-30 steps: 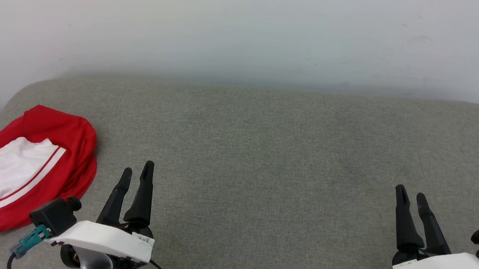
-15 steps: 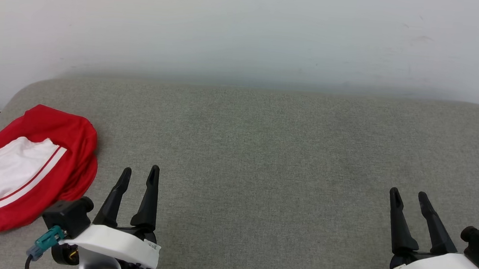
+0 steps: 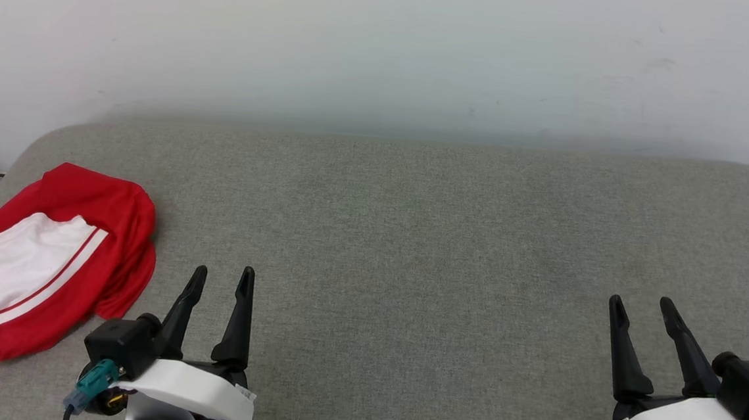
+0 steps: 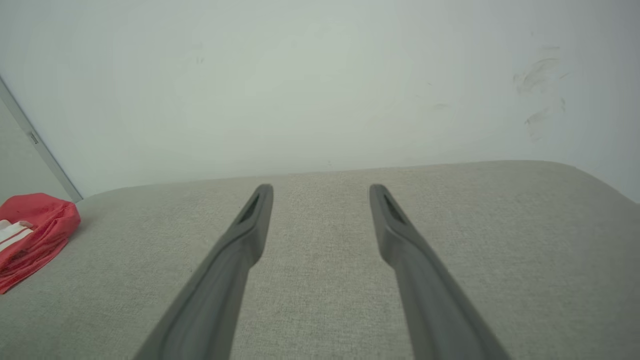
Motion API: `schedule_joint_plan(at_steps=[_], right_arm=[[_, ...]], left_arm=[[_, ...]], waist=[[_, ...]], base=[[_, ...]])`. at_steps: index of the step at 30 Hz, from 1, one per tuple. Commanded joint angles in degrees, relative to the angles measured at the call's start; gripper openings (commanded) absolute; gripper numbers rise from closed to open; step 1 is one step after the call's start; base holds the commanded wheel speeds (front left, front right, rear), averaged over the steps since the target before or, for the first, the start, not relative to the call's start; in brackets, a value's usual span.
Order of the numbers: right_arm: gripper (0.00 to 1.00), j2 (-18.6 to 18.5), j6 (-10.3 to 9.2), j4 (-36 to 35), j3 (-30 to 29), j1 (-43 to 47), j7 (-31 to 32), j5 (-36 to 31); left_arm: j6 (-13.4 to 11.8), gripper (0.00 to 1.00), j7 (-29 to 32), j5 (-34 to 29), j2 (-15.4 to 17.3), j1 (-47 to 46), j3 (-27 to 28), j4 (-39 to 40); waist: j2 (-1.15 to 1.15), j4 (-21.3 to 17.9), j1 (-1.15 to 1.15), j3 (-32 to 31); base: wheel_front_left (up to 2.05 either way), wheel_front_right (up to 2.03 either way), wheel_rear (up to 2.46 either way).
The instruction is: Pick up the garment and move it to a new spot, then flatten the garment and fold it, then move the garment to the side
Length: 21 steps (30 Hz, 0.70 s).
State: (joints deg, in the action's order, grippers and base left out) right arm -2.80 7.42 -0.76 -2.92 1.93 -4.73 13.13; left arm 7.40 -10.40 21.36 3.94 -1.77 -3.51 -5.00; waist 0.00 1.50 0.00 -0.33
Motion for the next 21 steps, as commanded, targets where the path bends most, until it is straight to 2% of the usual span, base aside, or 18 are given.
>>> schedule_joint_plan(at_steps=[1, 21], right_arm=[[1.00, -0.1, 0.10, -1.0, -0.2, 0.3, 0.1, -1.9], [1.00, -0.1, 0.07, -2.3, -1.7, 1.7, 1.3, -9.3]], left_arm=[[0.1, 1.00, -0.7, -1.5, 0.2, 0.1, -0.2, 0.0], [0.1, 1.00, -3.0, -9.1, -0.2, -0.2, -0.3, -3.2]], waist=[[0.00, 0.0, 0.00, 0.0], [0.00, 0.2, 0.00, -0.3]], base=[[0.00, 0.00, 0.00], [0.00, 0.00, 0.00]])
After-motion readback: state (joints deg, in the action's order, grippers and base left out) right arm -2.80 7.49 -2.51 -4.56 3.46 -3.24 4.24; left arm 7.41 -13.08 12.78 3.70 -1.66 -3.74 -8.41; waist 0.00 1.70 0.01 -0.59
